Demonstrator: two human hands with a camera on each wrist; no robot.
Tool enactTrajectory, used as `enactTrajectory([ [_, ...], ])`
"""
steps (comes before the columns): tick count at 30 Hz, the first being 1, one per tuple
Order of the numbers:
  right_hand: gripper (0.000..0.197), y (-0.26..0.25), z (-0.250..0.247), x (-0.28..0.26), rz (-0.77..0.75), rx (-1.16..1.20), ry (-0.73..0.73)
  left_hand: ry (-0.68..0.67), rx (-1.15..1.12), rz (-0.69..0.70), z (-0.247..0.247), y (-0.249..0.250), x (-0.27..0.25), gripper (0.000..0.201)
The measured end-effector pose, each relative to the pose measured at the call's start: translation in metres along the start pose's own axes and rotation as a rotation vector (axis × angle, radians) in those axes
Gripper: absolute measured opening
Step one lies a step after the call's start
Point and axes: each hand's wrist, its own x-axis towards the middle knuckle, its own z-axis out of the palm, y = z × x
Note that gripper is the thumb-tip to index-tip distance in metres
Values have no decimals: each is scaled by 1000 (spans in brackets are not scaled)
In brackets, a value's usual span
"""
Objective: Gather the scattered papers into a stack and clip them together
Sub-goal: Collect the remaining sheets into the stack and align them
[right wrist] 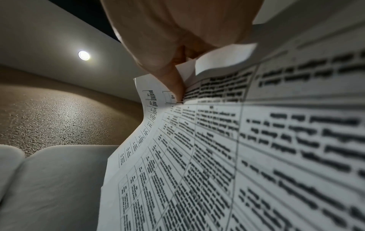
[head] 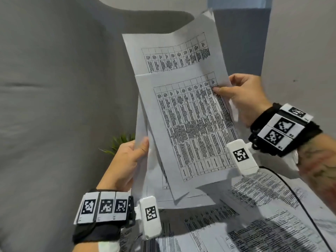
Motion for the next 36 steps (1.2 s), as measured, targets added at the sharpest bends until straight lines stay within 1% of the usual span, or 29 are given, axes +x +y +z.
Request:
enactTrajectory([
  [5,13,-1,-5,-2,-6,-101,49,-6,-2,-17,-2,-3,3,37],
  [9,10,3,-3,-6,37,-99,77,12,21,-13,2,-4,4,31],
  [14,10,6,-2,-9,162,58,91,75,111,55,8,-7,5,22],
  [19,15,15,-16,-12,184,106,104,149,76,106,6,-5,4,18],
  [21,20,27,-23,-19,257,160,84,178,42,135,4,-4,4,15],
  [24,25,49,-27,-35,390,285,48,193,-28,140,3,-3,4,15],
  [27,26,62,-21,-56,457,419,22,187,-53,131,4,-1,4,15],
  [30,28,70,-10,-72,493,489,-10,179,-42,121,8,-2,4,18],
  [33,37,77,-3,-77,504,556,20,169,-40,108,11,-3,5,19],
  [35,42,78,0,-78,470,556,35,168,-53,96,12,-3,6,19],
  [36,41,77,1,-79,443,549,42,170,-58,92,11,-4,7,19],
])
